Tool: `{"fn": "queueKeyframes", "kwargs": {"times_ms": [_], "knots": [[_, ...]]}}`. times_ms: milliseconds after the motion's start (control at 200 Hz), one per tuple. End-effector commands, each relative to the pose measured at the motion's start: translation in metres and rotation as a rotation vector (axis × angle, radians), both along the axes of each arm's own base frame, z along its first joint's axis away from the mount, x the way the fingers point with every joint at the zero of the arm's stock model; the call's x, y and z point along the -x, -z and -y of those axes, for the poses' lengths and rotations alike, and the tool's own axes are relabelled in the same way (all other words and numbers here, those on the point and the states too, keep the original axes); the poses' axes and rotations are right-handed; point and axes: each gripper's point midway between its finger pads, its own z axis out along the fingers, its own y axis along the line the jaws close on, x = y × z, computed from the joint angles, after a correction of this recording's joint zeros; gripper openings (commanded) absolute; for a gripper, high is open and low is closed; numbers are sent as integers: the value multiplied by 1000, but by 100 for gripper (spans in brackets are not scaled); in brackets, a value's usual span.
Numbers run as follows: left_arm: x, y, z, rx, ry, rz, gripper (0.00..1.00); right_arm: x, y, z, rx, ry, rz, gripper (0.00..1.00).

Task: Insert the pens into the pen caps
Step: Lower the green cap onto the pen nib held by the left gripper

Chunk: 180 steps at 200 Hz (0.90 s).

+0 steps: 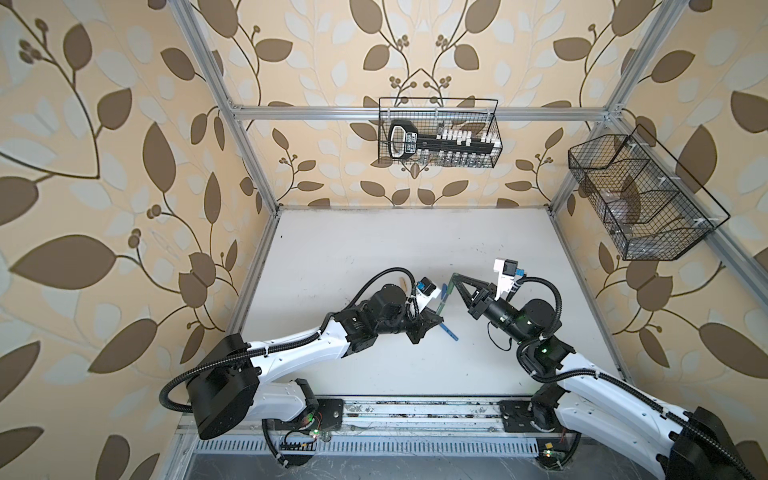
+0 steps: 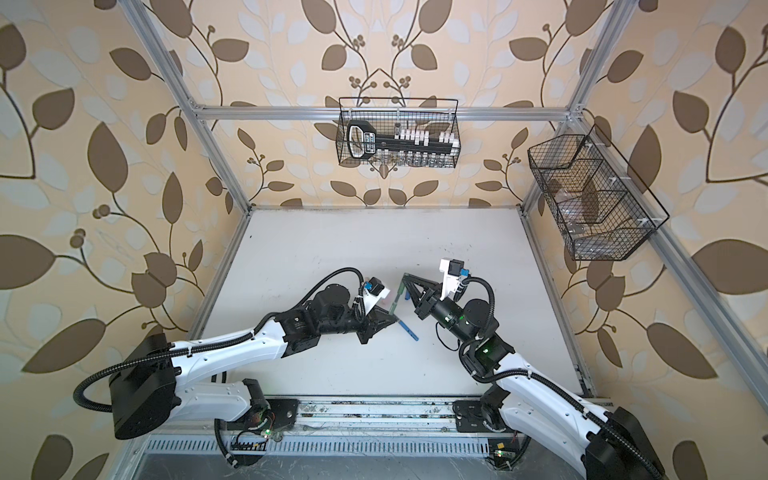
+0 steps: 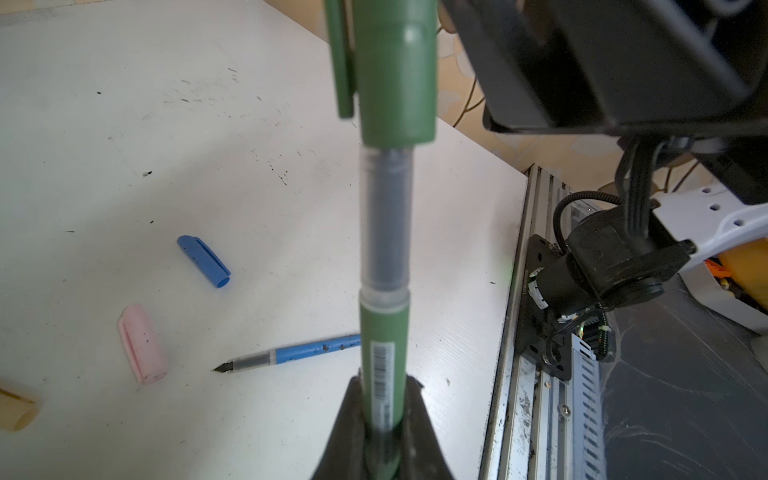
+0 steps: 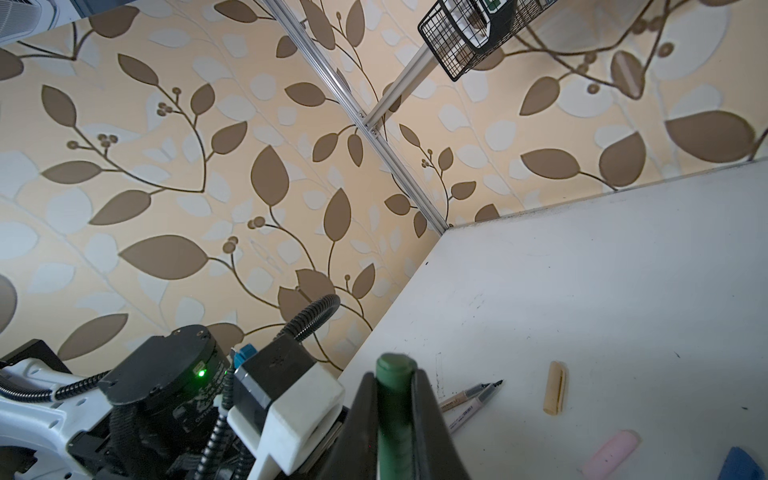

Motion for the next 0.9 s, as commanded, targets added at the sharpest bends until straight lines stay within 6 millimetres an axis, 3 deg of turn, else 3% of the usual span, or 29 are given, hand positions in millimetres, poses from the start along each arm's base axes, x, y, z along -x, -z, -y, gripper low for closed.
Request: {"fn": "queueKeyframes", "kwargs": {"times_ms": [0, 545, 895], "knots": [[3, -34, 9, 80, 35, 50, 0, 2, 5, 1, 20, 7, -6, 13], [9, -57, 10, 131, 61, 59, 0, 7, 7, -3, 35, -3, 9, 14], [2, -69, 13, 141, 40, 87, 0, 21, 4, -8, 110, -47, 57, 23]]}}
